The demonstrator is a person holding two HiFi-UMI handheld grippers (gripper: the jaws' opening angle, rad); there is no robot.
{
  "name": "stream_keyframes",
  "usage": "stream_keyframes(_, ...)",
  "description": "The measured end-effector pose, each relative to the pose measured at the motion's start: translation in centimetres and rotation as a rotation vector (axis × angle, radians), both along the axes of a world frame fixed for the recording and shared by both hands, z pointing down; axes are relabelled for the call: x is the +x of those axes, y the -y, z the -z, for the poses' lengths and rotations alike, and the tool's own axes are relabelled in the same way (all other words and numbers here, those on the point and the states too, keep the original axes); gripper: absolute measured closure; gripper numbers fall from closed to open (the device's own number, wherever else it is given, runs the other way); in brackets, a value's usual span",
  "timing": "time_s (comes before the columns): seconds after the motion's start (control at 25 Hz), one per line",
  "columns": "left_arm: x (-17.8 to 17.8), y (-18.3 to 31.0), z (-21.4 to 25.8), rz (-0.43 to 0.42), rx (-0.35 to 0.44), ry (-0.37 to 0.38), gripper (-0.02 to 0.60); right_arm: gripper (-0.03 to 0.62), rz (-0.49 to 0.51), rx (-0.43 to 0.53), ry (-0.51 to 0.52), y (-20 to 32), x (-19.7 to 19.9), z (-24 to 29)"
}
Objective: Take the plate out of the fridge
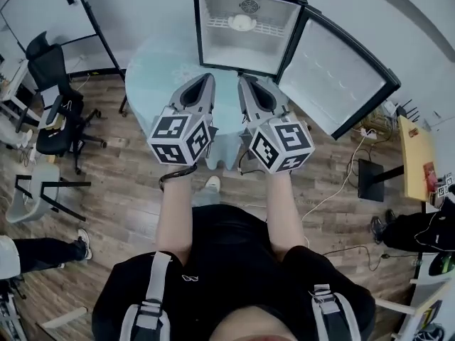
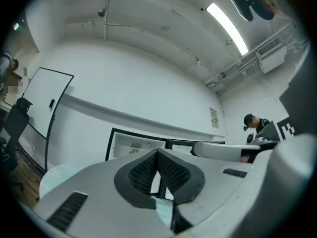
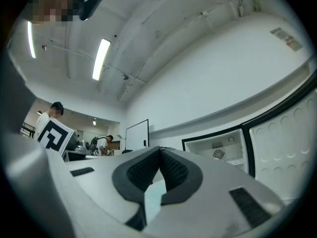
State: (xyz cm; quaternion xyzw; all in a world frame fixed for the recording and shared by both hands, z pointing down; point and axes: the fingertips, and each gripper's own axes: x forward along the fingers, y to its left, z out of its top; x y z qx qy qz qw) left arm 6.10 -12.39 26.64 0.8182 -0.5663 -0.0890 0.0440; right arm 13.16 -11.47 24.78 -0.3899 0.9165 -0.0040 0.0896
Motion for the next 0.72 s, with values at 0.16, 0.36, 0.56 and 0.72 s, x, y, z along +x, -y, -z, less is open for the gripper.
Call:
stream_keyframes(0.16,-2.3,0.4,-0.5,0.032,-0.019,-0.007,0.580,0.594,0.061,-0.034,0.003,1.3,-2.8,-1.1)
stream_keyframes(0.36,-4.1,2.9,-2.8,0.064,-0.095,-0.035,0.580,0.594,0.070,-0.067,0.001,3.4,-4.1,-2.4)
stream_keyframes(0.56,-2.7,6.1,-4.6,0.014,-0.147,-0.031,0.580,0.594,-0.017,-0.146,0.023,7.3,-1.8,-4.4)
stream_keyframes(0.72,-1.4,9.1,-5.6,-0.027,-0.171,-0.032,0.580,0.594,-0.069,-0.178,0.039,10.0,-0.3,-5.4)
